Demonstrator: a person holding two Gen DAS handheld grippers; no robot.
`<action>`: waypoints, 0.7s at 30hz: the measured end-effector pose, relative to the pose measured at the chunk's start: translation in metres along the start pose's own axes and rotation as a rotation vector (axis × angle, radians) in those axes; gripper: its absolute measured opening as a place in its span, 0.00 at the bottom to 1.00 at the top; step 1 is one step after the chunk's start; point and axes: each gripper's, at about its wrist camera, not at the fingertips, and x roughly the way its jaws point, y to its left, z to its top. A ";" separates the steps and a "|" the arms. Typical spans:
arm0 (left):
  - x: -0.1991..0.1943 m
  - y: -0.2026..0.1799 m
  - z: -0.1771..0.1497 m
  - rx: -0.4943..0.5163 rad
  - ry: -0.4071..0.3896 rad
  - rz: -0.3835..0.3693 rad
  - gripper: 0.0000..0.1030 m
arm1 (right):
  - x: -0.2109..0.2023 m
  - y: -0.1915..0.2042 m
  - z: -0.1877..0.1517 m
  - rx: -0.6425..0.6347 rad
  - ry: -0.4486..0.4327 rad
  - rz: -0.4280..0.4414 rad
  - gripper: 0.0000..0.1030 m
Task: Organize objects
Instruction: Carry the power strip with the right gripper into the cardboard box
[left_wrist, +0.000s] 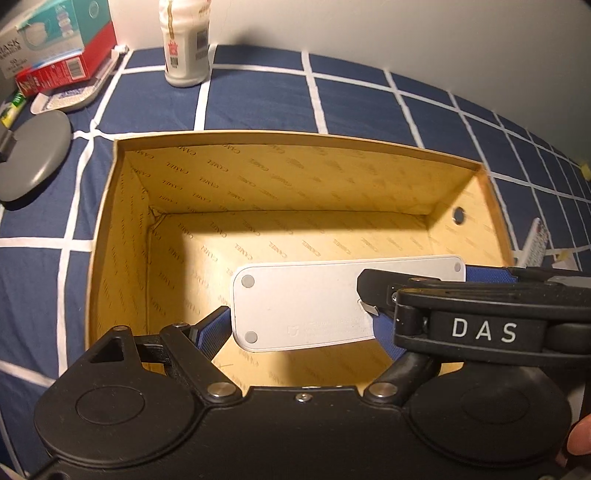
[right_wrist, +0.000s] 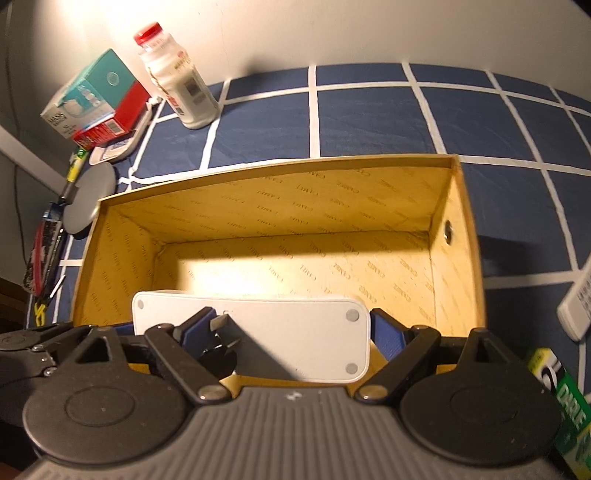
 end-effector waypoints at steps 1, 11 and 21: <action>0.005 0.003 0.004 -0.005 0.006 -0.001 0.79 | 0.006 -0.001 0.004 0.001 0.008 -0.001 0.86; 0.042 0.022 0.043 -0.022 0.038 0.006 0.79 | 0.051 -0.007 0.039 0.003 0.052 0.004 0.86; 0.062 0.029 0.066 -0.019 0.057 0.006 0.79 | 0.076 -0.013 0.058 0.013 0.073 0.003 0.86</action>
